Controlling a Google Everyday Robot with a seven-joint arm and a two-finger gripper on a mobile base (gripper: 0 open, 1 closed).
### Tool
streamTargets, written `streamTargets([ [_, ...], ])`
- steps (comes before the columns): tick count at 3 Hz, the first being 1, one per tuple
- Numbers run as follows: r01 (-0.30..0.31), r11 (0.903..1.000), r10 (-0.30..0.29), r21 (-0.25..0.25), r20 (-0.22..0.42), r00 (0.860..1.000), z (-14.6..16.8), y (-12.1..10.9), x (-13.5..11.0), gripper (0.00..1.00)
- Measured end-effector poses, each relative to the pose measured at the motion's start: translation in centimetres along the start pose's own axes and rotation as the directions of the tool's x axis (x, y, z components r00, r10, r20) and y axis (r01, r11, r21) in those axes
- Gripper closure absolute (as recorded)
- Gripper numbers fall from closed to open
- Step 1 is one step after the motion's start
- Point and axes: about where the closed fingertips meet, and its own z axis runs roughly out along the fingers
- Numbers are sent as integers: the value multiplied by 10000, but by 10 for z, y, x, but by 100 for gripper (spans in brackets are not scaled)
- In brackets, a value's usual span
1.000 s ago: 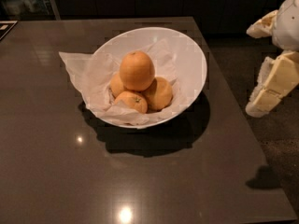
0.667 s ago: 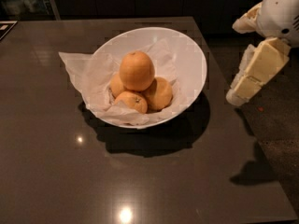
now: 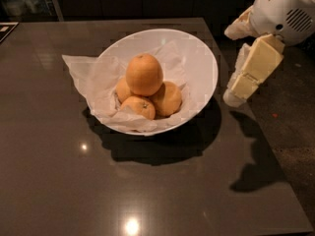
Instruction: Pick orange from white bowl
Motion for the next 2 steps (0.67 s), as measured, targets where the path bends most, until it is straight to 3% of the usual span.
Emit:
streamTargets([
  [2,155,9997,-139,-196,783,9968,38,9,-33,0],
])
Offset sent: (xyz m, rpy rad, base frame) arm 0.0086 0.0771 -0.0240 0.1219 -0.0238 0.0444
